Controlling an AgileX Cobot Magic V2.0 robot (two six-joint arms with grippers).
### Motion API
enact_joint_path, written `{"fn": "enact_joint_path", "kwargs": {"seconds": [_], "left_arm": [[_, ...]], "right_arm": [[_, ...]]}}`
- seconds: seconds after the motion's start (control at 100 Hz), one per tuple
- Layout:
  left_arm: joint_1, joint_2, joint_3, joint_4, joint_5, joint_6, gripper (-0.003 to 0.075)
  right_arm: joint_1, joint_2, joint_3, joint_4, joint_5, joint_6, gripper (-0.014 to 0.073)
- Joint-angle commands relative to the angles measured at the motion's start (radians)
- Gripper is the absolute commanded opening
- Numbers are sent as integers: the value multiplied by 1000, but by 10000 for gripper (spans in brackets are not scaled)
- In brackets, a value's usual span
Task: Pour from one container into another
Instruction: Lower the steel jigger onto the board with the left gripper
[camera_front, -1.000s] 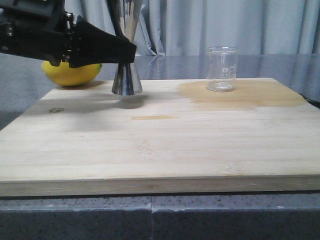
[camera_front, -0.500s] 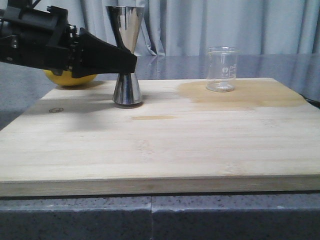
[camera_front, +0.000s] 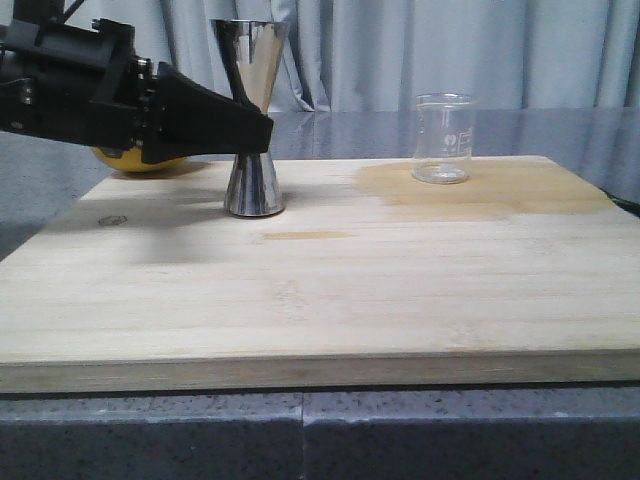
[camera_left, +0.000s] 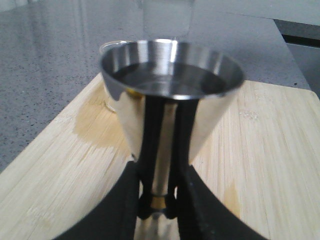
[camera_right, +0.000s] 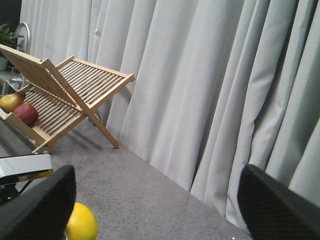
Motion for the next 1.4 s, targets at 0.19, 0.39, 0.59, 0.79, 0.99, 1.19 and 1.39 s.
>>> {"fn": "enact_joint_path", "kwargs": {"seconds": [0.19,0.39,0.59,0.79,0.99,1.19,1.39], "left_arm": [[-6,-41,-19,-41,106,2,8],[-6,-41,-19,-27,106,2,8],[-6,-41,-19,-20,106,2,10],[-6,-41,-19,-20,100,2,13],[-6,-41,-19,-13,98,2,14],[-6,-41,-19,-6,84,0,16],[-6,-41,-19,-4,83,-1,100]], "right_arm": [[-7,-28,-22,57,-36,-1,596],[-7,-28,-22,57,-36,-1,596],[-7,-28,-22,57,-36,-1,595],[-7,-28,-22,57,-36,-1,595],[-7,-28,-22,57,-36,-1,595],[-7,-28,-22,57,-36,-1,595],[-7,-28,-22,57,-36,-1,595]]}}
